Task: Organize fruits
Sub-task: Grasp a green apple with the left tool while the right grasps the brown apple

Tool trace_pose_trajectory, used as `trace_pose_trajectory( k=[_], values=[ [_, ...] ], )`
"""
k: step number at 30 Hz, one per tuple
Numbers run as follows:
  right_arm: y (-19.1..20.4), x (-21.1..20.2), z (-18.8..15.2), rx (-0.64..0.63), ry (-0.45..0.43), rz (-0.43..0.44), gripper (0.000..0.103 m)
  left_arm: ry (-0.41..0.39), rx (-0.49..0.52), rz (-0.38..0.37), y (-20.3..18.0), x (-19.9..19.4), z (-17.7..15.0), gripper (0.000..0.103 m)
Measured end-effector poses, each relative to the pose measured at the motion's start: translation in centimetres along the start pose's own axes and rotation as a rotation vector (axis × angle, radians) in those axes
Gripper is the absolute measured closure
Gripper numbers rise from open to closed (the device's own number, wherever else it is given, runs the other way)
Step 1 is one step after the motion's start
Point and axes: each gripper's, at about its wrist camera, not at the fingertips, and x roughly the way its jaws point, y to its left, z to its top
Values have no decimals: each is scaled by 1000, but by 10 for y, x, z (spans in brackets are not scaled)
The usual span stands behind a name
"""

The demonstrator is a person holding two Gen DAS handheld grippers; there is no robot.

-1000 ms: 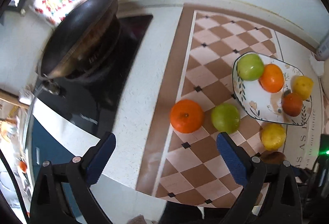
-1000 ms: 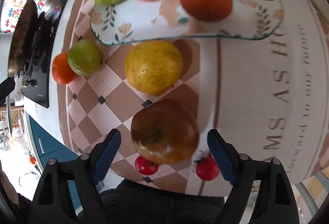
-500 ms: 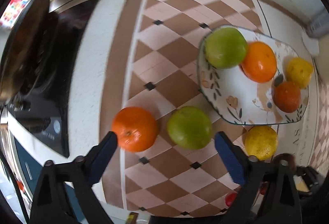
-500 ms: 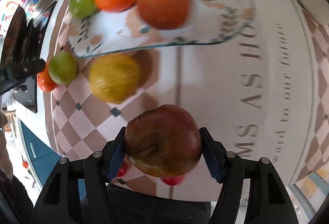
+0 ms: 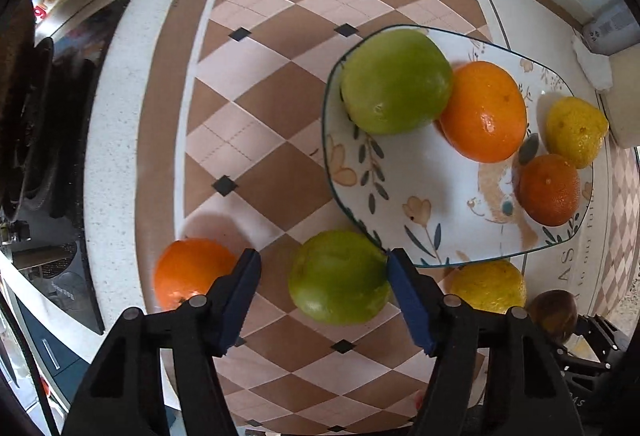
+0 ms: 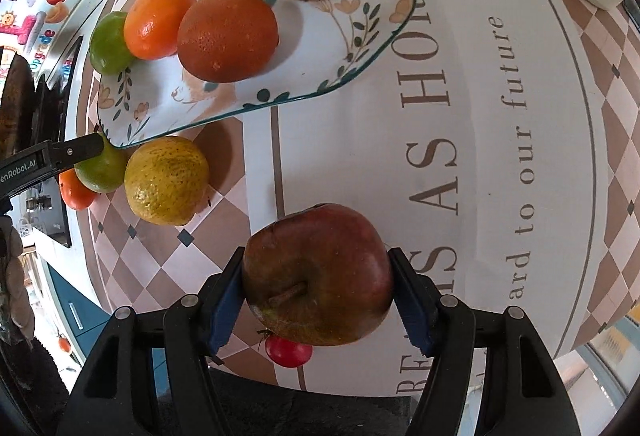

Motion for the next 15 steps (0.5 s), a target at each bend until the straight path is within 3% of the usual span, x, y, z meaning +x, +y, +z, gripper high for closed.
trace_pose_trajectory(
  k=[2, 3, 11, 15],
  values=[
    [-1, 1, 0, 2, 4, 5, 33, 0, -3, -13, -1, 1, -1, 44],
    [-1, 1, 1, 0, 4, 7, 33, -1, -7, -46, -1, 0, -3, 53],
    [-10, -3, 7, 8, 25, 31, 32, -34, -2, -51, -4, -5, -23, 51],
    [-6, 1, 8, 13, 26, 37, 32, -5, -62, -122, 9, 1, -23, 49]
  ],
)
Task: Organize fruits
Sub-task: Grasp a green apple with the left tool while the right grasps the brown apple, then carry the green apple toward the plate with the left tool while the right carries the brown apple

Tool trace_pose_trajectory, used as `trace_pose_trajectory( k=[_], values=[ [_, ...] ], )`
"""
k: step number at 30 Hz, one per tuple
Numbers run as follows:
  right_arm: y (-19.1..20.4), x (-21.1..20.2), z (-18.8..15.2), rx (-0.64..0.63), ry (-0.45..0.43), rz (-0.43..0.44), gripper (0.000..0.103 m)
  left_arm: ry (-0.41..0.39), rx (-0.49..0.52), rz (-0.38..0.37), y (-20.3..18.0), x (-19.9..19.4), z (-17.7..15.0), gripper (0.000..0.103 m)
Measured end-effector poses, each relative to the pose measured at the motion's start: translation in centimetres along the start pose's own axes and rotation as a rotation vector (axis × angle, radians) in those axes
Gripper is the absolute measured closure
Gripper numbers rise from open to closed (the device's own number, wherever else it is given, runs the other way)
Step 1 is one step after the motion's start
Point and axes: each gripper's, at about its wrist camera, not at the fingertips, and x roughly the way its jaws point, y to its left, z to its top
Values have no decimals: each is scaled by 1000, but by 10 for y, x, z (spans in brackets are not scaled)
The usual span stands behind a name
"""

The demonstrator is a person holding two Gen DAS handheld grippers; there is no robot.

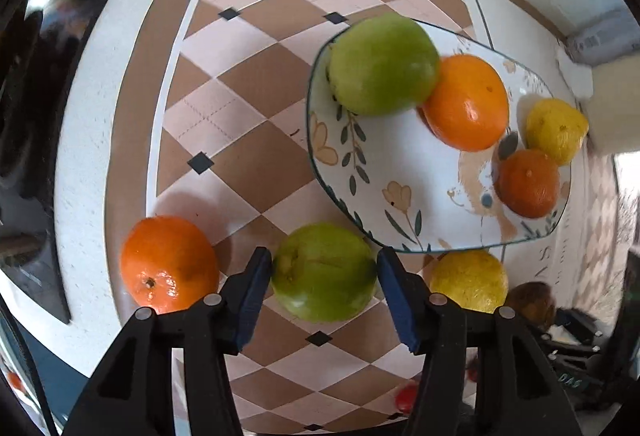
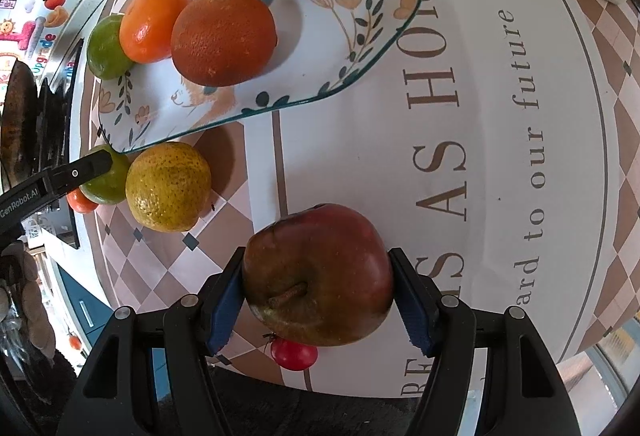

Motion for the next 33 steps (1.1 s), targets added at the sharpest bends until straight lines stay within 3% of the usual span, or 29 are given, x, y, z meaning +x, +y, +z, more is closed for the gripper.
trace_pose_trajectory(
  k=[11, 15, 23, 33],
  values=[
    [2, 3, -1, -12, 8, 0, 32, 5, -15, -1, 9, 2, 12, 50],
    [6, 4, -6, -34, 3, -10, 33, 7, -16, 16, 3, 0, -6, 51],
    [4, 6, -7, -23, 15, 12, 32, 23, -40, -42, 17, 5, -32, 48],
    [4, 7, -6, -24, 20, 3, 32, 43, -29, 10, 24, 24, -21, 45]
  ],
)
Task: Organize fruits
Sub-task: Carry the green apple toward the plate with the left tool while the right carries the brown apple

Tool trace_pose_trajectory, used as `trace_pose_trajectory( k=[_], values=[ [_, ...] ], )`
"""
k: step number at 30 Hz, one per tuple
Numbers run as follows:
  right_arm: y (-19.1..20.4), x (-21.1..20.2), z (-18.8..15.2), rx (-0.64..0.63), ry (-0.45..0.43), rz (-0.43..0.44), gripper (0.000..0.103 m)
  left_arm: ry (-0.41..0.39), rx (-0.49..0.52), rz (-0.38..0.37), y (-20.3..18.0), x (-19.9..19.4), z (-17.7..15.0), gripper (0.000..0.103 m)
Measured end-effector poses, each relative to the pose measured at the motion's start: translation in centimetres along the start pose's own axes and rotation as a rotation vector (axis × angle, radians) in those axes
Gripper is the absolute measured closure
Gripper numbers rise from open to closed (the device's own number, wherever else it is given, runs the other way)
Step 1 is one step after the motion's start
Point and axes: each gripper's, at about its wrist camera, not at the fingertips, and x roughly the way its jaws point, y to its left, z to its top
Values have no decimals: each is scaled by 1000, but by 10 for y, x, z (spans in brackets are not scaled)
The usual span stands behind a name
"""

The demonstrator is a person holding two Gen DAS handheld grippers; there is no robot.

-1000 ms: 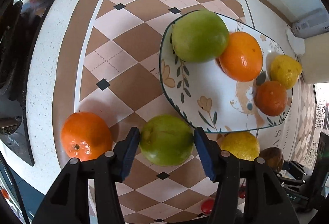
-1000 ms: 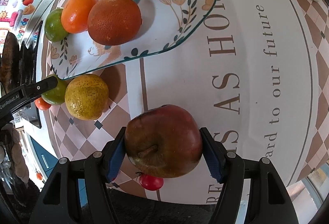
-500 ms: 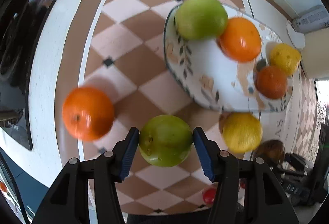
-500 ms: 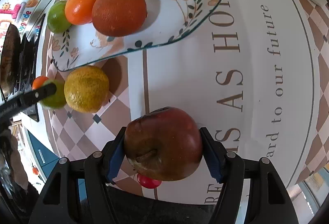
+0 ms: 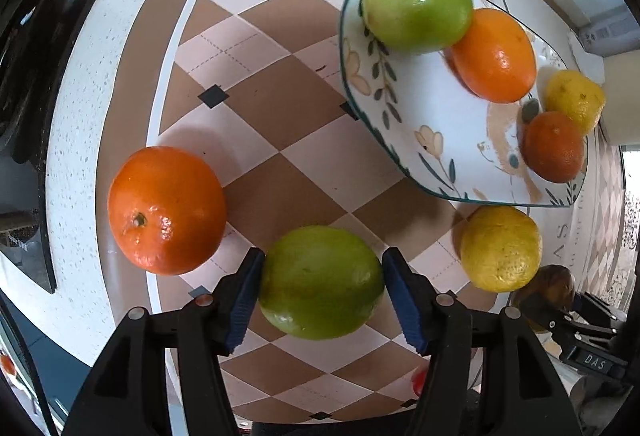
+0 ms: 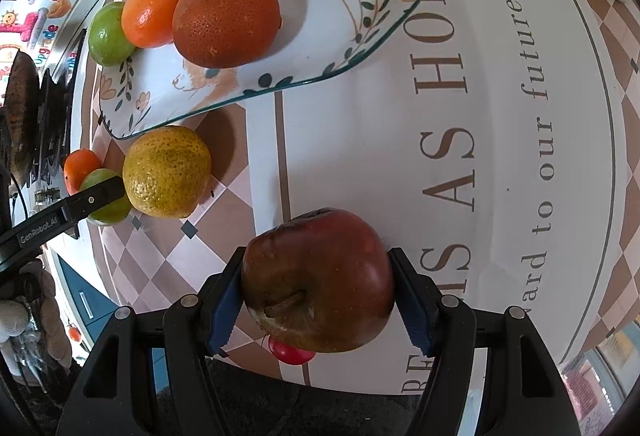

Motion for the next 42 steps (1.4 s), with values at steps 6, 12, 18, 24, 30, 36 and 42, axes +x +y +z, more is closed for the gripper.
trace_pose_trajectory(
  k=[6, 12, 18, 24, 30, 36, 42],
  values=[
    [9, 0, -5, -40, -21, -29, 33, -14, 6, 36, -4, 2, -11, 45],
    [13, -18, -9, -31, -80, 12, 33, -47, -33, -33, -10, -20, -20, 46],
    [8, -62, 11, 12, -196, 61, 33, -142, -33, -131, -31, -75, -6, 45],
    [0, -76, 54, 14, -242, 11, 33, -171, 9, -97, -71, -78, 26, 45],
    [2, -63, 83, -45, -229, -57, 33, -96, 36, -45, -82, -50, 52, 45],
    [3, -54, 93, -42, -209, -22, 32, -39, 32, -9, -85, -32, 65, 45],
    [2, -55, 95, -31, -217, 9, 16, -25, 3, -30, -82, -28, 67, 43]
  ],
)
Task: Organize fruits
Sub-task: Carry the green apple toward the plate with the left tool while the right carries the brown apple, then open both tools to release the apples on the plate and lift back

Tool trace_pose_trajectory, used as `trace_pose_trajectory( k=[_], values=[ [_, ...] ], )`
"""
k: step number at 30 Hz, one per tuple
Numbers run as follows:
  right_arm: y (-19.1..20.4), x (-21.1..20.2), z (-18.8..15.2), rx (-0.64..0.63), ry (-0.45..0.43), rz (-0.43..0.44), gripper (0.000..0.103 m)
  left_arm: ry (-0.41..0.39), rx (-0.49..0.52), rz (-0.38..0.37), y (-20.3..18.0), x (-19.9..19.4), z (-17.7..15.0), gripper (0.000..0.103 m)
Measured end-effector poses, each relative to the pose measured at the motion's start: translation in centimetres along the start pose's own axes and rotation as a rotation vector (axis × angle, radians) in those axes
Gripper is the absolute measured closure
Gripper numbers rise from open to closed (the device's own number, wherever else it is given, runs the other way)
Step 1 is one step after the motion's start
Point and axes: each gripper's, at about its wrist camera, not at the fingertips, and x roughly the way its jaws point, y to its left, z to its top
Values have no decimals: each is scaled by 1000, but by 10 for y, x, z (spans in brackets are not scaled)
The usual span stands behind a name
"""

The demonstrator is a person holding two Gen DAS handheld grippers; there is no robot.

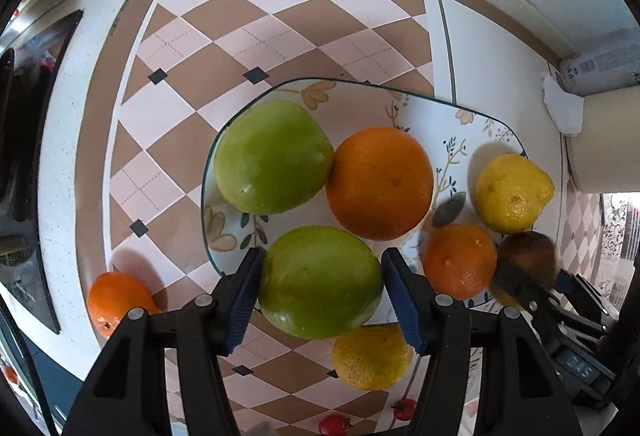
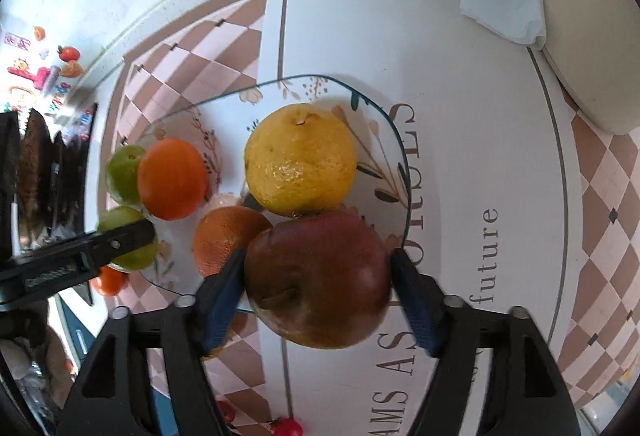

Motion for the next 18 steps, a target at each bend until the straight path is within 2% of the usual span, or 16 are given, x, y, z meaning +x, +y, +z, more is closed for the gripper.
trace_pose_trajectory(
  k=[2, 3, 4, 10, 14, 18],
  values=[
    [1, -4, 0, -1, -6, -1, 14, -4, -4, -8, 1, -2, 1, 31],
    [1, -5, 0, 0, -7, 1, 14, -10, 0, -5, 1, -4, 1, 21],
    [1, -6, 0, 1, -7, 3, 14, -16, 4, -3, 1, -6, 1, 18],
    [6, -22, -9, -13, -34, -53, 10, -59, 14, 20, 5, -24, -4, 16],
    [16, -36, -21, -44, -61, -117, 10, -135, 22, 85, 10, -43, -15, 16],
    [25, -46, -35, -60, -73, -142, 10, -161, 14, 130, 19, -56, -34, 16]
  ],
)
